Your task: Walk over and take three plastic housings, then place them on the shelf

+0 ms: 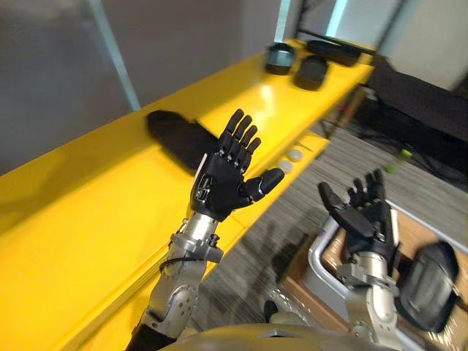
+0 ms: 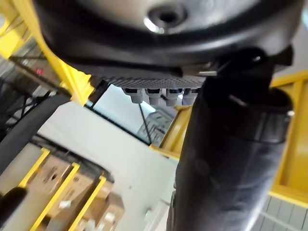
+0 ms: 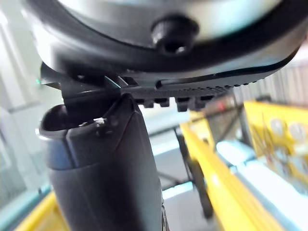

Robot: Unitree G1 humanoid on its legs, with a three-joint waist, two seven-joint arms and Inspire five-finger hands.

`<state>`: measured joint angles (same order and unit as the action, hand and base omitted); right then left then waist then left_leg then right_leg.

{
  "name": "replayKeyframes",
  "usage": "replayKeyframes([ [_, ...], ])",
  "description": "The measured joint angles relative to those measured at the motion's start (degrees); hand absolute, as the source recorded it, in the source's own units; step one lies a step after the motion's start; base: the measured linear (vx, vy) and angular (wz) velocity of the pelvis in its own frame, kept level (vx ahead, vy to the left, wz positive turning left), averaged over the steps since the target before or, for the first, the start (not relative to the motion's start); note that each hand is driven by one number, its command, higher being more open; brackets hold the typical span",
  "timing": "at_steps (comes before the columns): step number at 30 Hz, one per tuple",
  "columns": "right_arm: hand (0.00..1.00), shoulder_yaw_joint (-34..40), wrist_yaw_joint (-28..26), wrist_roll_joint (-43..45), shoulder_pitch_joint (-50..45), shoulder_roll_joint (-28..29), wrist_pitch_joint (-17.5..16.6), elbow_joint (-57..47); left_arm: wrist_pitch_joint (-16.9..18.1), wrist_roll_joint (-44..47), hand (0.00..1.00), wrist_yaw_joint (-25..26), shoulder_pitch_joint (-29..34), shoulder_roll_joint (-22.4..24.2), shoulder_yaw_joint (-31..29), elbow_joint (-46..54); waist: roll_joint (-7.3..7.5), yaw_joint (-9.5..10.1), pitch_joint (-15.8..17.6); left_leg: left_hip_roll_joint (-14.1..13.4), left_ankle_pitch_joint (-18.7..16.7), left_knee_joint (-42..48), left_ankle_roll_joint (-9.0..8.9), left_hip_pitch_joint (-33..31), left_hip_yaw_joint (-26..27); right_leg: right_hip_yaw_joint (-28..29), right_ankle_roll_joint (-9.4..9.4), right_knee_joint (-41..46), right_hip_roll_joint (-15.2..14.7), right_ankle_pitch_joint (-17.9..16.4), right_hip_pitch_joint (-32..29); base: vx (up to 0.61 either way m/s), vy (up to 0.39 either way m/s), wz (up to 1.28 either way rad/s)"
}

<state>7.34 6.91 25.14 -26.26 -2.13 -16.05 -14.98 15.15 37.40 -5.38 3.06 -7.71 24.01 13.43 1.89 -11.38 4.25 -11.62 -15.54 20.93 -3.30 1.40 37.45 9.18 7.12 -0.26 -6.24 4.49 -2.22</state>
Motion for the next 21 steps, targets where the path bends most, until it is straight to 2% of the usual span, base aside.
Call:
replayKeyframes([
  [1,1.00,1.29,0.08,0.00,-0.40,-0.04,-0.10,0.00,0.29,0.00,1.00,0.54,-1.16,0.01,0.34,-1.29,-0.07,-0.76,0.07,-0.11,-0.20,0.04,-0.13,0.18,0.75,0.77,0.10,-0.31,0.13,0.24,-0.27,-0.02,0.020,-0.74],
  [2,1.00,3.45,0.44,-0.02,-1.28,-0.19,-0.92,0.01,1.04,-0.04,1.00,2.31,-3.33,0.02,1.08,-3.56,-0.42,-2.65,0.27,-0.26,-0.37,0.05,-0.22,0.21,1.89,1.70,0.08,-0.78,0.31,0.58,-0.79,-0.02,0.009,-0.43],
  [4,1.00,5.83,1.38,-0.14,-2.74,-0.38,-2.41,0.01,1.21,-0.07,1.00,4.64,-5.57,0.15,3.00,-5.14,-1.16,-4.92,0.83,-0.34,-0.42,0.00,-0.29,0.09,2.57,2.34,0.08,-0.89,0.51,0.63,-1.47,-0.02,-0.006,-0.33],
  [5,1.00,6.78,1.61,-0.12,-3.46,-0.34,-2.92,0.02,1.24,-0.32,1.00,5.65,-6.12,0.66,4.15,-5.15,-1.76,-5.12,1.30,0.18,-0.36,0.91,-0.27,-0.12,0.99,3.23,0.29,-0.85,0.92,0.79,-2.24,-0.03,-0.007,-0.40],
  [6,1.00,6.83,1.63,-0.11,-3.54,-0.36,-3.06,0.01,1.31,-0.66,1.00,6.38,-6.10,1.07,4.51,-5.02,-2.10,-4.59,1.62,0.47,-0.27,1.50,-0.14,-0.46,-2.72,4.21,0.19,-0.86,1.37,0.97,-2.40,-0.01,-0.050,-0.70],
  [8,1.00,4.10,1.34,-0.12,-2.89,-0.36,-3.98,0.00,1.32,-2.14,1.00,9.41,-5.70,1.88,4.35,-4.86,-3.57,-2.87,2.34,2.40,-0.74,1.97,0.21,-1.38,-17.96,8.32,-0.50,-0.97,3.07,1.16,-2.71,0.00,-0.050,-0.88],
  [9,1.00,3.05,1.15,-0.14,-2.46,-0.39,-3.97,0.00,1.27,-2.16,1.00,10.12,-5.19,1.88,4.06,-4.35,-3.63,-2.27,2.56,2.95,-1.14,1.98,0.61,-1.62,-21.25,9.36,-0.62,-0.97,3.46,1.14,-3.03,-0.03,0.012,-0.82],
  [10,1.00,1.58,1.00,-0.48,-1.68,-0.47,-3.97,-0.03,1.16,-2.16,1.00,10.72,-4.05,1.76,3.39,-3.23,-4.38,-1.04,2.67,3.61,-2.01,1.91,0.68,-1.77,-25.62,10.50,-0.69,-0.89,4.05,1.14,-3.74,-0.07,0.080,-0.95],
  [11,1.00,-0.24,1.00,-2.50,-0.02,-1.32,-3.73,-0.02,1.00,-2.13,1.00,10.79,-1.68,2.22,1.67,-0.48,-6.11,0.33,3.15,4.19,-3.88,1.52,-0.01,-1.71,-30.52,11.11,-0.68,-0.33,4.97,1.16,-4.93,-0.06,0.076,-0.87],
  [12,1.00,-1.15,1.13,-3.21,0.60,-1.95,-3.30,-0.03,0.95,-2.11,1.00,10.52,-0.88,2.31,0.95,0.60,-6.67,0.82,3.40,4.34,-4.70,1.35,-0.35,-1.71,-31.25,11.18,-0.67,0.24,5.19,1.17,-5.51,-0.09,0.131,-0.61],
  [15,1.00,-3.14,3.64,-4.12,0.80,-2.68,-1.57,1.58,1.01,-2.08,1.00,7.19,0.09,1.57,-1.81,2.41,-6.47,3.66,4.56,5.90,-4.94,2.13,-0.50,-1.19,-31.72,10.77,0.29,5.12,4.49,0.87,-7.02,-0.05,0.092,0.01],
  [18,1.00,-3.65,4.83,-3.37,0.72,-1.87,-1.67,3.06,2.30,-1.91,1.00,5.75,2.73,0.59,-3.40,3.94,-4.83,4.15,5.62,6.87,-4.90,2.74,-0.25,-0.89,-32.18,10.51,0.69,7.23,3.96,0.79,-7.65,-0.06,0.072,-0.03],
  [20,1.00,-3.58,4.42,-1.64,-0.35,-0.77,-2.16,3.07,2.32,-1.17,1.00,4.59,4.97,0.45,-3.90,5.15,-3.62,4.17,6.50,7.66,-5.06,3.11,0.21,-0.88,-31.45,10.74,1.90,6.62,3.20,1.65,-7.67,-0.08,0.066,-0.24],
  [21,1.00,-3.62,3.53,-1.62,-1.12,0.17,-2.59,3.05,2.30,-0.20,1.00,3.47,6.40,0.54,-4.21,5.15,-2.90,4.49,6.95,8.12,-5.46,3.80,0.97,-1.00,-30.50,10.69,2.21,5.28,2.84,3.19,-7.67,-0.12,0.066,-0.57],
])
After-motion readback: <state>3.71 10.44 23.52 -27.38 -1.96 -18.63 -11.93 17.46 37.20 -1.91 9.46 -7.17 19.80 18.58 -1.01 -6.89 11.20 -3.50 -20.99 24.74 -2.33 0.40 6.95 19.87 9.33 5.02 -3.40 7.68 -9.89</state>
